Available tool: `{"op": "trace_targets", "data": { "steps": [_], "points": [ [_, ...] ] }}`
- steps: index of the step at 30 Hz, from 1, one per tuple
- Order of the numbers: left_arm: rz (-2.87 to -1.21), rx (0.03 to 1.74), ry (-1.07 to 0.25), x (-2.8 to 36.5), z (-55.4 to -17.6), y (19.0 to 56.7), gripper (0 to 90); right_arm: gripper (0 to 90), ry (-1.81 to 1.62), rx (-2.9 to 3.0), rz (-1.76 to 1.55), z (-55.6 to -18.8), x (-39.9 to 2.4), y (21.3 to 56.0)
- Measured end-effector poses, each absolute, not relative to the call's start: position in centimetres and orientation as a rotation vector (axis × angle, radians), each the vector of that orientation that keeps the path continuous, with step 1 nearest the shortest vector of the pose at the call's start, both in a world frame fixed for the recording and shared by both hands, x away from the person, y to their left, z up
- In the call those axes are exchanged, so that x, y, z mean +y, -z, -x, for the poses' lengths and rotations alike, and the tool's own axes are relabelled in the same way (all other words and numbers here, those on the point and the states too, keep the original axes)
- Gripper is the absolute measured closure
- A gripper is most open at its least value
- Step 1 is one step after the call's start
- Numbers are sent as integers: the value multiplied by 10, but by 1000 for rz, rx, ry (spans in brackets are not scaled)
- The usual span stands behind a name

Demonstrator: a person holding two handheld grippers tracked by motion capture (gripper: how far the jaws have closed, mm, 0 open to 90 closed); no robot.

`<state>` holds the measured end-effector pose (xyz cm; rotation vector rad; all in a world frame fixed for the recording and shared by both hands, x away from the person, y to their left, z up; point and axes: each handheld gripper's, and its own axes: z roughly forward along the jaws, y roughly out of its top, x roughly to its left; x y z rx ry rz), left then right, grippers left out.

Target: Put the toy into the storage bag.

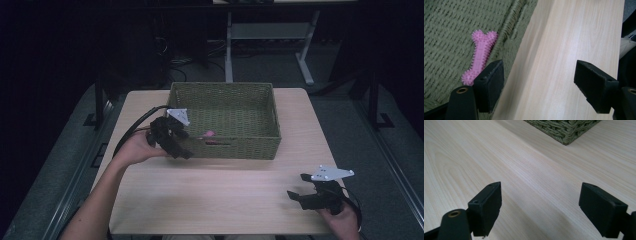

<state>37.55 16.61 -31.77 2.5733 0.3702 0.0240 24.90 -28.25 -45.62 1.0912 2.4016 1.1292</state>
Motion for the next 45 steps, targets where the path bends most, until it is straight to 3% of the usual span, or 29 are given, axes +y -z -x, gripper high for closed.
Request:
{"op": "trace_targets", "data": {
  "steps": [45],
  "points": [
    [-2502, 467, -60, 208, -334, 361, 235, 181, -1101, 2388, -1126, -250, -284, 459]
  ]
}}
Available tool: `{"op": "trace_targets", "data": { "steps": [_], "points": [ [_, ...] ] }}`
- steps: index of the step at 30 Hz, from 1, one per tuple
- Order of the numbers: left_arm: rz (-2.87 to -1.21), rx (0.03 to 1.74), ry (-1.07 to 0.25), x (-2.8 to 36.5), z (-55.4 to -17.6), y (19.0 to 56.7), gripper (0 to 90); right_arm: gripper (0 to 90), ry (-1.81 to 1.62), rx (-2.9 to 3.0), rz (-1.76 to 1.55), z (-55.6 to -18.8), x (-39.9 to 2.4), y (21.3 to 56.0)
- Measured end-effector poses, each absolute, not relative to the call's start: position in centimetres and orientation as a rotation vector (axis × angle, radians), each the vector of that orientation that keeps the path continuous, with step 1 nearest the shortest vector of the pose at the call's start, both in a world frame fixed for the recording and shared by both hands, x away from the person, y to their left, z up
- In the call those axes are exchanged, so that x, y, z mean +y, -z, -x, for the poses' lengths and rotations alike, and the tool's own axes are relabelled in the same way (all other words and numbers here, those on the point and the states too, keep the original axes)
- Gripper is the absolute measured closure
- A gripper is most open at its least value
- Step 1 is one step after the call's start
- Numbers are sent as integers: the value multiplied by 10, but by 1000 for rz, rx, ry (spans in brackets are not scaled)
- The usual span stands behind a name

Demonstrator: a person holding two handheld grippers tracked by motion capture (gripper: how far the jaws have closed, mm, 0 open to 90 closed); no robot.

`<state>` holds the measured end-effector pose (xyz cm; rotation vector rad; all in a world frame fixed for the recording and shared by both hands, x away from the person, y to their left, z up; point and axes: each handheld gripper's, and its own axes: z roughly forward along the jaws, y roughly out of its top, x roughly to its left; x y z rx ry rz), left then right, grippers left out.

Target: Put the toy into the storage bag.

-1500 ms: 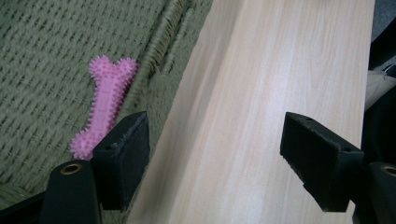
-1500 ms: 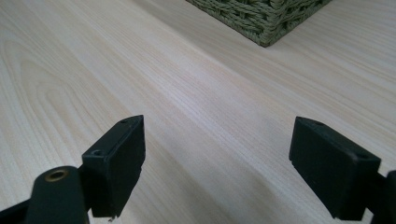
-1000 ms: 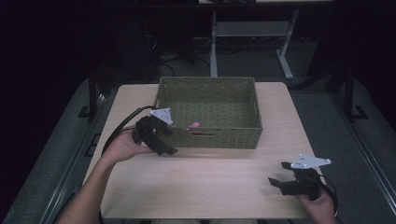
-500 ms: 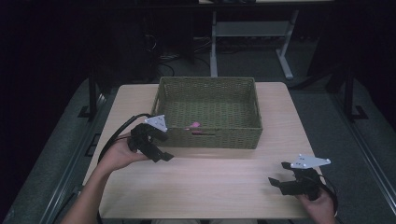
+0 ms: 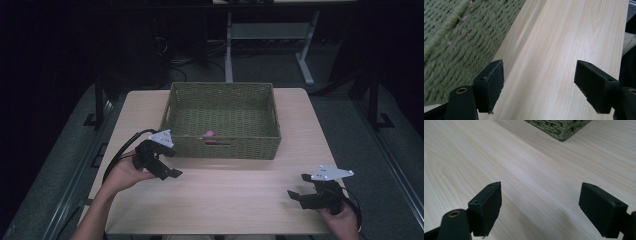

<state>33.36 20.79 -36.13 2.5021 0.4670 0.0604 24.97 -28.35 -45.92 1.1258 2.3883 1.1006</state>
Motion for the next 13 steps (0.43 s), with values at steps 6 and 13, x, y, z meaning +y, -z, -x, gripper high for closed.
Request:
{"op": "trace_targets", "data": {
  "steps": [6, 13],
  "points": [
    [-2489, 493, -59, 217, -327, 369, 233, 181, -1102, 2390, -1125, -250, -284, 460],
    [-2454, 515, -74, 225, -317, 380, 226, 181, -1102, 2388, -1126, -250, -283, 459]
  ]
}}
